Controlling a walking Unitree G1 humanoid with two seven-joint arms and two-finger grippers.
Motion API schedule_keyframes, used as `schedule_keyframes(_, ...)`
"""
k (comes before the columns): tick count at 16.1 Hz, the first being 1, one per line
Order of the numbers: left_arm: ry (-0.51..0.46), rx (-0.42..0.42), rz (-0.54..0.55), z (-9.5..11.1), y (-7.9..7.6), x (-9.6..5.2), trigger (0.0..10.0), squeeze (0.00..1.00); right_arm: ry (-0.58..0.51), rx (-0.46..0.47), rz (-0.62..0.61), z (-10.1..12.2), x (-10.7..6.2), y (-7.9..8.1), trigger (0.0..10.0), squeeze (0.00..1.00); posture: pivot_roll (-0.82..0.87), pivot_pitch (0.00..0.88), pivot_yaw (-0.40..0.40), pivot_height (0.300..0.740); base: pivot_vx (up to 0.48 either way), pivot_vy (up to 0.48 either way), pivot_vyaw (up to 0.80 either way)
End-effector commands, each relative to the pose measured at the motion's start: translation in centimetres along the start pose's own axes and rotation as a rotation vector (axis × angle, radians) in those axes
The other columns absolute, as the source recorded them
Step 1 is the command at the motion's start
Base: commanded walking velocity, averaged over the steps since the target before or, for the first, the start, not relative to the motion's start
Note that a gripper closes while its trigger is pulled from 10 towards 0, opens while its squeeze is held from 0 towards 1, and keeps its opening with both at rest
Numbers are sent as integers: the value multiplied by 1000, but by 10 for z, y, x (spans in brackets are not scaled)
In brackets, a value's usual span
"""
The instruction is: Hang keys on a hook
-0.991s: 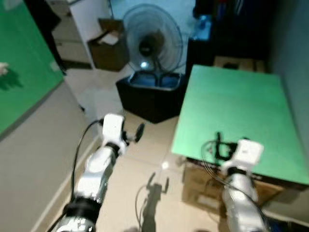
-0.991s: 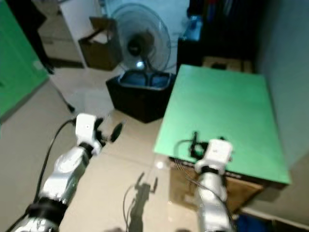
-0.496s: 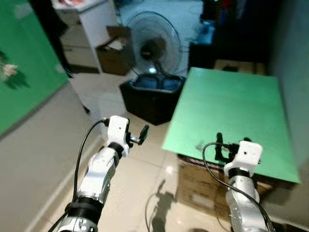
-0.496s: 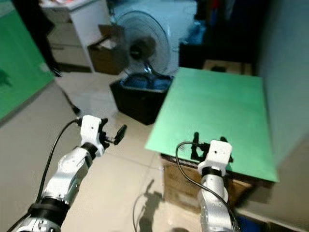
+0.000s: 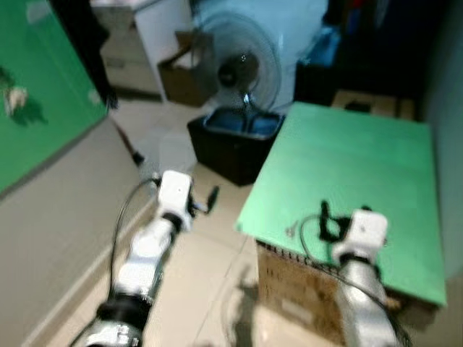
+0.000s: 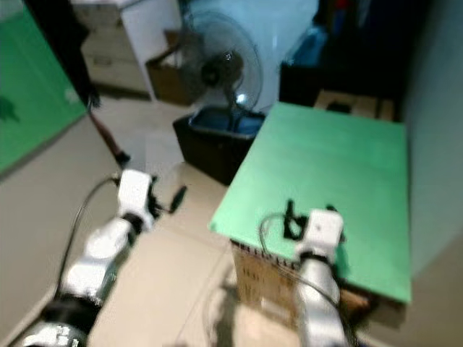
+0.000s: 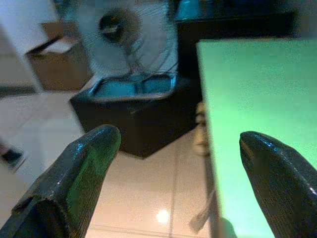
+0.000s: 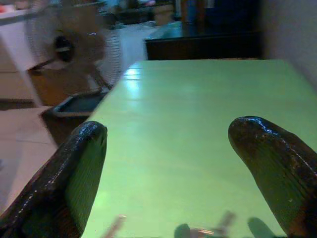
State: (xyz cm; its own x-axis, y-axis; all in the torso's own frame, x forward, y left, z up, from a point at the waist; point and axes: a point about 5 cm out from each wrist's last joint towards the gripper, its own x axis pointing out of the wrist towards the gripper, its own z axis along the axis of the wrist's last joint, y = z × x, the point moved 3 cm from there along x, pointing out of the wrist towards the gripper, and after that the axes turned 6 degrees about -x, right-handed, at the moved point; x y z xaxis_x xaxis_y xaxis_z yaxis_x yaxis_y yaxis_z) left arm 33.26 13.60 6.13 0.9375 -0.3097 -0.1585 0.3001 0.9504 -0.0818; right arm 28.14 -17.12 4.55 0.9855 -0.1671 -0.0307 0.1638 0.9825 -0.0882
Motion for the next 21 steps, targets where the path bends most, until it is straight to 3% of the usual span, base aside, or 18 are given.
schedule_keyframes(1,1,9,0,0,0,0,10000,0,8,-6,11,-2,-3,3,10000,0,-148,0,118,727,0,0,0)
schedule_keyframes(6,-13,72,-41,5,-6,0,10000,0,13,-4,25,-3,-2,9,10000,0,-143,0,128,727,248,-115,0)
schedule_keyframes(10,-4,73,-29,3,-4,0,10000,0,22,-4,47,-4,-2,14,10000,0,-142,0,127,727,417,-150,0)
schedule_keyframes(15,-7,73,-4,3,1,-3,10000,0,53,-19,75,-4,9,28,10000,0,-122,0,127,727,0,0,0)
schedule_keyframes(16,-13,53,-30,4,-1,-5,10000,0,29,-23,76,3,15,32,10000,0,-111,0,127,727,0,0,0)
schedule_keyframes(18,-8,6,-207,4,-12,-12,10000,0,9,-7,90,9,19,39,10000,0,-101,0,128,727,0,0,0)
schedule_keyframes(19,3,6,-282,5,-14,-17,10000,0,9,-11,92,8,18,40,10000,0,-98,0,129,727,0,0,0)
schedule_keyframes(20,26,56,-299,5,-7,-19,10000,0,12,-23,92,6,18,40,10000,0,-96,0,137,727,0,0,0)
schedule_keyframes(21,34,48,-316,5,-5,-20,10000,0,14,-26,91,5,19,39,10000,0,-93,0,138,727,0,0,0)
